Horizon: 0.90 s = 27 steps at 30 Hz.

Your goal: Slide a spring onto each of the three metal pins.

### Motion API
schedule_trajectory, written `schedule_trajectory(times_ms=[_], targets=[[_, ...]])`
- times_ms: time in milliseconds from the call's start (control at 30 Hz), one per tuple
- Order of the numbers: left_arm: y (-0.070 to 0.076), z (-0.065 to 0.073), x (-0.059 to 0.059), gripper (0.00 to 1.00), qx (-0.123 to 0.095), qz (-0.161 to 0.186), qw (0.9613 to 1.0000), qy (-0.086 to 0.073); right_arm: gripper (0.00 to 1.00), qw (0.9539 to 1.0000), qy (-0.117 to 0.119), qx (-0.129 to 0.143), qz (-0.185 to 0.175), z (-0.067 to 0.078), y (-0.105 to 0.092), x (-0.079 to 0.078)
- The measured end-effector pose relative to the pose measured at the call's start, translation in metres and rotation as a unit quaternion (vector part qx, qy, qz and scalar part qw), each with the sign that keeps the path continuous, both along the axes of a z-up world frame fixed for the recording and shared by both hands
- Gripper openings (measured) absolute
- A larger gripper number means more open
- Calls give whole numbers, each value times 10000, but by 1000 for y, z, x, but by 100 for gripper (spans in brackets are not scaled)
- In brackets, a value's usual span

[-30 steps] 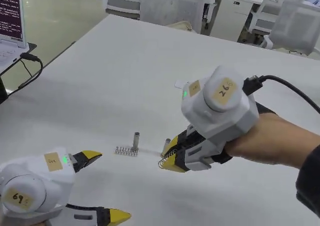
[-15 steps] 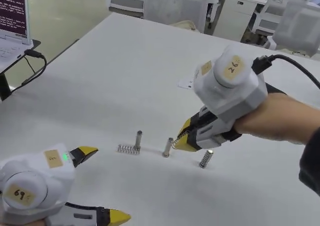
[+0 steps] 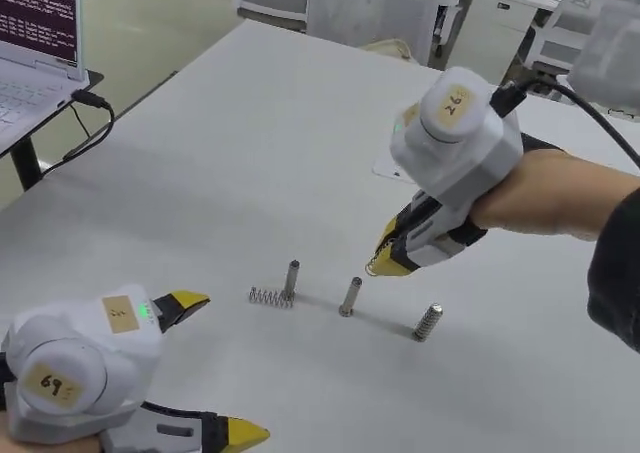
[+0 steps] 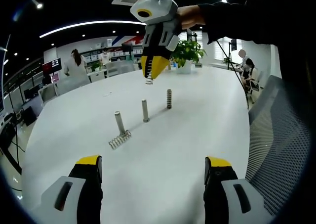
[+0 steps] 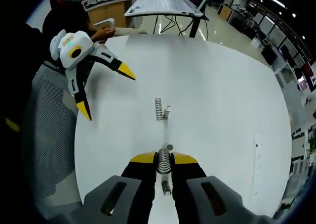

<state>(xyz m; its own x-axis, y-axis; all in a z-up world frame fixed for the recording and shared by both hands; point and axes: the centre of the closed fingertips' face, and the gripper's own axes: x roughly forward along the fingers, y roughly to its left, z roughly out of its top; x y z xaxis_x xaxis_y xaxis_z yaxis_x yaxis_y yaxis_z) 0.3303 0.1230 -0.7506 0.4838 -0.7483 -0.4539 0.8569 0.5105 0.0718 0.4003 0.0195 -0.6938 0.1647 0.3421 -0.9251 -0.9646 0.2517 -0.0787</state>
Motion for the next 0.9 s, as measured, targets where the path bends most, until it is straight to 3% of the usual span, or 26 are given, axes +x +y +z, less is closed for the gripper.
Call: schedule_trajectory(times_ms=[300,900], targets=[[0,-1,0,82,-1,7,10000,21,9,9995,174,-227,109,-15,-1,7],[2,-3,-1,79,20,3,10000,55,9,9987,371,-304,145,-33,3,9]])
